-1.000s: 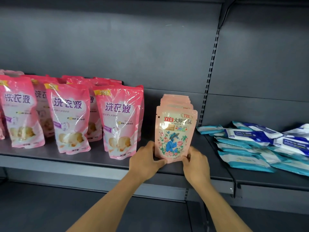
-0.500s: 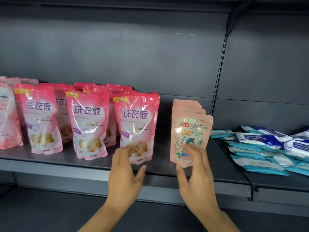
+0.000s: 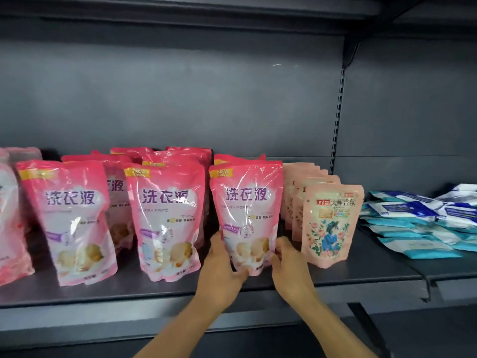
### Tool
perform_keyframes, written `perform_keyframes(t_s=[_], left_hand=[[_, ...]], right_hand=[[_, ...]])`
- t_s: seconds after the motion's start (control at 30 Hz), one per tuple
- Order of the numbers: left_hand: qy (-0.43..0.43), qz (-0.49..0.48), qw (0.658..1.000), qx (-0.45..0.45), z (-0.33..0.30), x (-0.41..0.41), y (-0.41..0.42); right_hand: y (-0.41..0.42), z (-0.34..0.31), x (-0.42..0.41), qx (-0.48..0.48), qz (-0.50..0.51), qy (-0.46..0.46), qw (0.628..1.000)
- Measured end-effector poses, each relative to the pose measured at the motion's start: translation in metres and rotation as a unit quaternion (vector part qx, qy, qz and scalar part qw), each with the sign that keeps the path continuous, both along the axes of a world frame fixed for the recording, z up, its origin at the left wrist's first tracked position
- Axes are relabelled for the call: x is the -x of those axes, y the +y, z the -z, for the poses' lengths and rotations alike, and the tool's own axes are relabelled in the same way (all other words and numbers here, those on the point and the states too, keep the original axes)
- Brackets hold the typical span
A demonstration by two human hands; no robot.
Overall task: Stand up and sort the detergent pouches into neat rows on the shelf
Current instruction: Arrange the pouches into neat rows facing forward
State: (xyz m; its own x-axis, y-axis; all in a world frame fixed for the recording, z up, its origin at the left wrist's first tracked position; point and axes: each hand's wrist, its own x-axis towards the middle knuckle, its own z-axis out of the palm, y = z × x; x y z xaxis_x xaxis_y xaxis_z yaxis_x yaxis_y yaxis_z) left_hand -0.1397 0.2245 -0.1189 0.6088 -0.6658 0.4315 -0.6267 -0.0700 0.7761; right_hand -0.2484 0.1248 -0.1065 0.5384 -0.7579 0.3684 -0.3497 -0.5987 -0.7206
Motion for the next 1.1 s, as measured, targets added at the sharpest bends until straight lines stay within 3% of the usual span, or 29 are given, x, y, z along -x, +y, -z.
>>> perform_keyframes(t_s=[0.43, 0.8, 1.0, 1.1], left_hand=[[-0.022, -0.031, 0.999, 0.011, -0.001, -0.002, -0.004], [-0.048, -0.074, 0.996, -0.034, -0.01, 0.01, 0.006], [-0.143, -0.17, 0.971, -0.091, 0.003, 0.023, 0.016], [-0.151, -0.154, 0.973, -0.078, 0.013, 0.031, 0.031]], right_hand=[[-0.009, 0.0, -0.006, 0.0, 0.018, -0.031, 0.999], [-0.007, 0.005, -0.005, 0.035, 0.017, -0.007, 0.999], [-0.005, 0.01, 0.0, 0.064, -0.01, -0.053, 0.997], [-0.002, 0.014, 0.005, 0.109, -0.02, -0.061, 0.992]])
